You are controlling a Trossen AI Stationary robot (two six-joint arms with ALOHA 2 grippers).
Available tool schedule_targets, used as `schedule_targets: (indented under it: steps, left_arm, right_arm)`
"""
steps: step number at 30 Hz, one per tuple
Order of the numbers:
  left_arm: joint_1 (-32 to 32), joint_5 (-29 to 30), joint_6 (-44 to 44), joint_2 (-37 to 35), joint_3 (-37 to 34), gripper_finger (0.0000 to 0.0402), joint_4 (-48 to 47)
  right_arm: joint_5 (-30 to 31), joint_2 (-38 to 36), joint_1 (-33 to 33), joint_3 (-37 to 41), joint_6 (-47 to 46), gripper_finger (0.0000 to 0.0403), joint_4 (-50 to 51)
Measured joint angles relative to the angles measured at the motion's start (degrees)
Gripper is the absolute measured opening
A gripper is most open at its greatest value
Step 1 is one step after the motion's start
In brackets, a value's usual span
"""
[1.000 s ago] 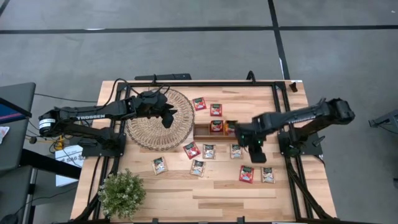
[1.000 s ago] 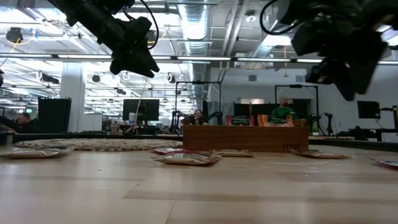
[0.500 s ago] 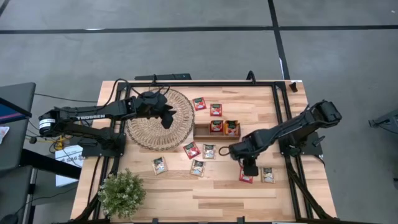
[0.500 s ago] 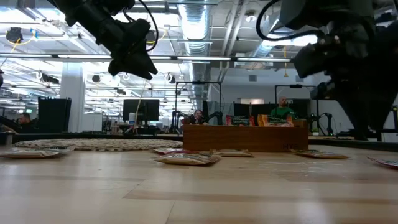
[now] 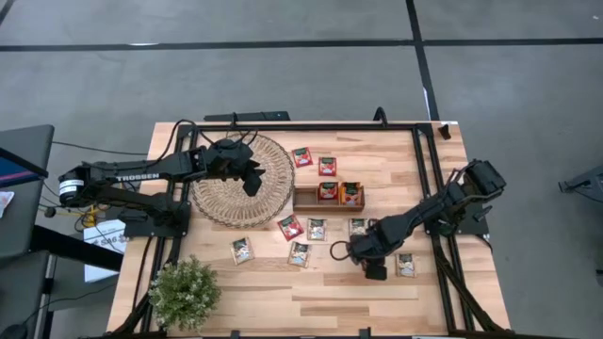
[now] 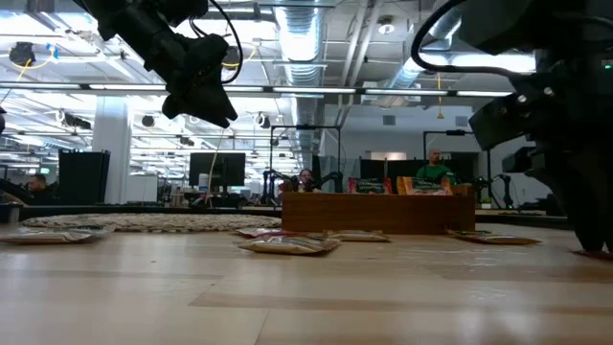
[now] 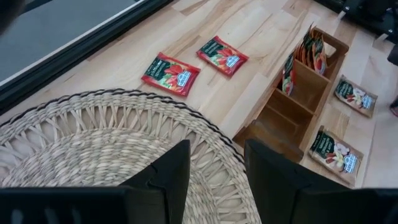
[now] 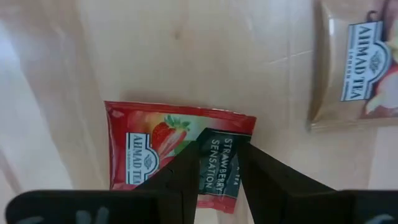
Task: Pick & Place Tea
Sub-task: Put the red tea bag into the middle section of the wooden organizer
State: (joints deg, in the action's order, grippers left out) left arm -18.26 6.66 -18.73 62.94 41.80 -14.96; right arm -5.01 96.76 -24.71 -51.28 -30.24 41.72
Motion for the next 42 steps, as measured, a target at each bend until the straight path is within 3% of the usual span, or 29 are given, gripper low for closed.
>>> schedule_targets:
  steps: [17,24,42]
  left_arm:
    - [0.00,-0.01,0.01,0.00,0.00,0.0142,0.00]
    - [0.00,-0.01,0.02,0.00,0.00,0.0142,-0.01]
    - [0.00,-0.01,0.03,0.00,0.00,0.0142,-0.02]
  right_arm:
    - [-0.71,-5.43,-0.35,0.03,-2.30,0.0102,4.72]
    - [-0.79,-4.58,-0.05,4.41,-3.31,0.0102,-3.99]
    - [-1.51,-4.82,0.83,7.93,-6.86,0.0096,-7.37]
